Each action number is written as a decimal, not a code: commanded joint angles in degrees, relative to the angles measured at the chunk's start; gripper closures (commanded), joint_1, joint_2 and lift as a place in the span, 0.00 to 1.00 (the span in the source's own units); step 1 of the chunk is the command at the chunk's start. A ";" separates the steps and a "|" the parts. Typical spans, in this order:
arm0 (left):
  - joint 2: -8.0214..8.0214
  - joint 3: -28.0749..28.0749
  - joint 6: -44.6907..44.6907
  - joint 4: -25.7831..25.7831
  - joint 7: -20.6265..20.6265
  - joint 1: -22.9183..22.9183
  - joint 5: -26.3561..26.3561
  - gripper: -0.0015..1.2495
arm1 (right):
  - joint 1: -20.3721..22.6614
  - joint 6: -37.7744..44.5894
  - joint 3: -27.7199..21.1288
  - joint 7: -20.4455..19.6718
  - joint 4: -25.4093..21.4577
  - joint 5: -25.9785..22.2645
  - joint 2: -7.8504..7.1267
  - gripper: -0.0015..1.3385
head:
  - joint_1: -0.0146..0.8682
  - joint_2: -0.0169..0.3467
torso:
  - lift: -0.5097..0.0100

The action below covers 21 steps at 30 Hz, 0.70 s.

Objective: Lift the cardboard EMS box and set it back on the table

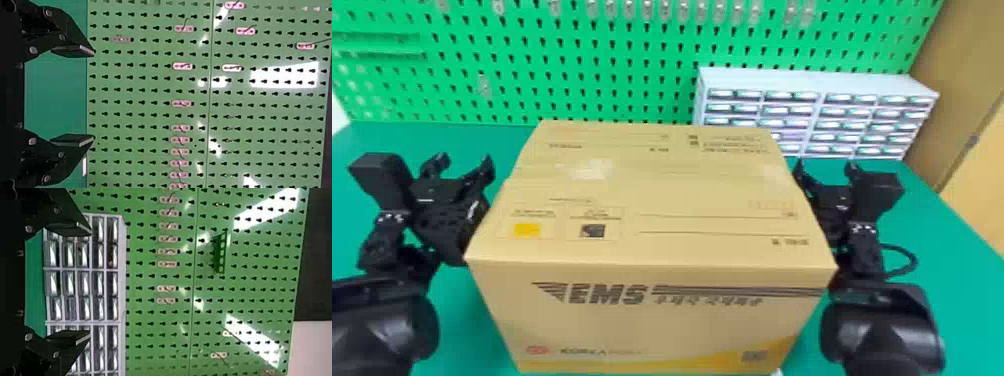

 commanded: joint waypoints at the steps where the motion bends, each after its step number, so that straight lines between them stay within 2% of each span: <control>1: 0.00 -0.66 0.00 0.01 0.14 -0.08 -0.03 0.39 | -0.24 0.01 2.02 -0.43 0.24 0.00 0.05 0.30 | 0.78 0.00 | 0.79; 8: 0.00 -1.45 0.09 0.01 0.41 -0.34 -0.12 0.39 | -0.51 0.01 4.83 -1.57 0.68 0.00 0.05 0.30 | 0.78 0.00 | 0.79; 21: 0.00 -3.38 0.18 0.01 0.41 -0.52 0.15 0.39 | -0.77 0.01 5.54 -1.92 0.76 0.09 0.05 0.30 | 0.78 0.00 | 0.79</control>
